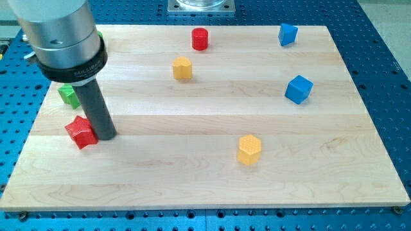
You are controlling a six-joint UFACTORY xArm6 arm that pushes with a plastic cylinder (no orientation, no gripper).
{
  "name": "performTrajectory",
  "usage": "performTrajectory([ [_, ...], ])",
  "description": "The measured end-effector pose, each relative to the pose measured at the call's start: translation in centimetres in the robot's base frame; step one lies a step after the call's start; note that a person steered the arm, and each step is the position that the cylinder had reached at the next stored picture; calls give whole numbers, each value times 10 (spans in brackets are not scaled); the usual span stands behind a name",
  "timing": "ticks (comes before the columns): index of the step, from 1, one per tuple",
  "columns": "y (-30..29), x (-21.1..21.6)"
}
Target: Push the red star towards the bottom left corner of the board
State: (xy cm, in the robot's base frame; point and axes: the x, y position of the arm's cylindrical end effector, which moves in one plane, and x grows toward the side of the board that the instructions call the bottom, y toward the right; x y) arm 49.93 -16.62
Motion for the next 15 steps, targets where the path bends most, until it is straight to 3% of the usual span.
performTrajectory([
  [1,-8,-19],
  [3,-60,26],
  [4,-59,-2],
  [5,-102,2],
  [7,-71,29],
  [10,-70,24],
  [12,11,-61],
  [13,75,-67],
  [14,173,-20],
  [15,261,-18],
])
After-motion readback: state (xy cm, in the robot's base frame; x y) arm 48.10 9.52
